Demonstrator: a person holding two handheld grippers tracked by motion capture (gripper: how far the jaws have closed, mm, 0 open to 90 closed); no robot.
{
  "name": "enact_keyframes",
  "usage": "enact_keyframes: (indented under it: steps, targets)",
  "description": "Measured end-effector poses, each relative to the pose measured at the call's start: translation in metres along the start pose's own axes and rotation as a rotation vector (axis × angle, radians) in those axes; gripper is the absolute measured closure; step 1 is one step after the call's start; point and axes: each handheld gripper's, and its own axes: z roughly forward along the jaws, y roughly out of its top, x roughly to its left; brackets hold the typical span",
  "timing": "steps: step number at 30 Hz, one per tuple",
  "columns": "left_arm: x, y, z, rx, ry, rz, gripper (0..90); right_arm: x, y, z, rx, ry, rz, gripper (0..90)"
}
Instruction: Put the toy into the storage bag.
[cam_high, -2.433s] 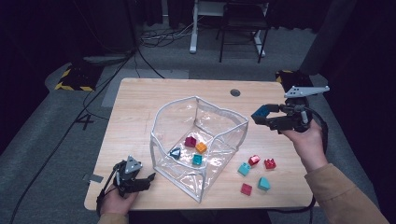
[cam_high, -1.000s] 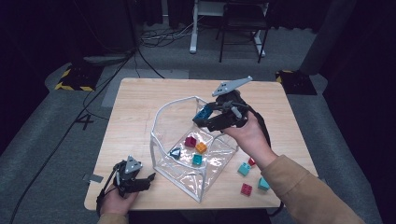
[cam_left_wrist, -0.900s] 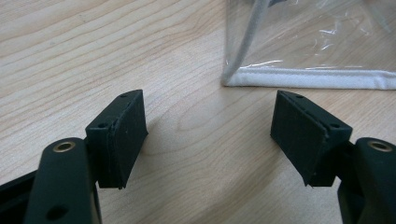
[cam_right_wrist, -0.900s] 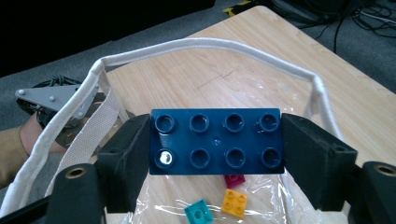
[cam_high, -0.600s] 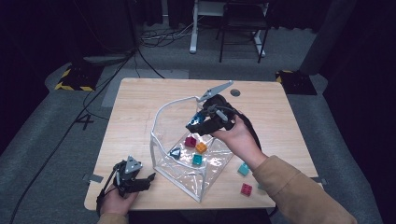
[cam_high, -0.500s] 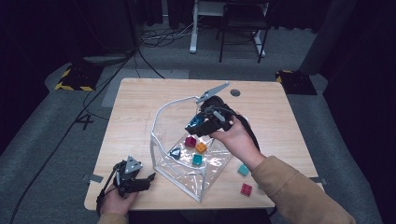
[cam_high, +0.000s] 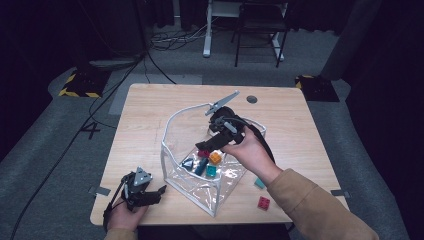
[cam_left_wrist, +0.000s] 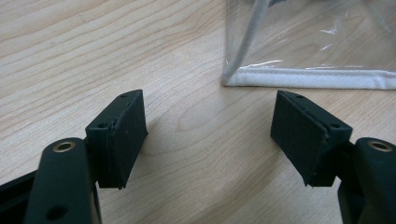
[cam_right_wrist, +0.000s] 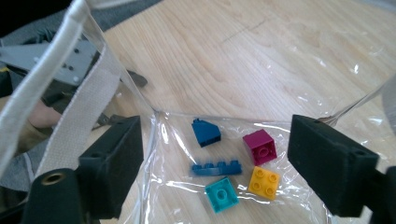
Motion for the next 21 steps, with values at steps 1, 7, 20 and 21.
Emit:
enact_keyframes:
  steps: [1,7,20,21]
  targets:
    - [0.000,0.000,0.000,-0.001,0.001,0.000,27.2,0.000,0.000,-0.003,-0.011,0.005,0.002,18.5]
    - [0.000,0.000,0.000,-0.001,0.001,0.000,27.2,-0.004,-0.005,-0.026,-0.072,0.008,0.004,19.2]
    - [0.000,0.000,0.000,-0.001,0.001,0.000,27.1,-0.023,-0.036,-0.084,-0.168,-0.029,0.045,22.1]
    - [0.000,0.000,0.000,0.000,0.000,0.000,27.2,-0.025,-0.039,-0.088,-0.172,-0.035,0.047,22.2]
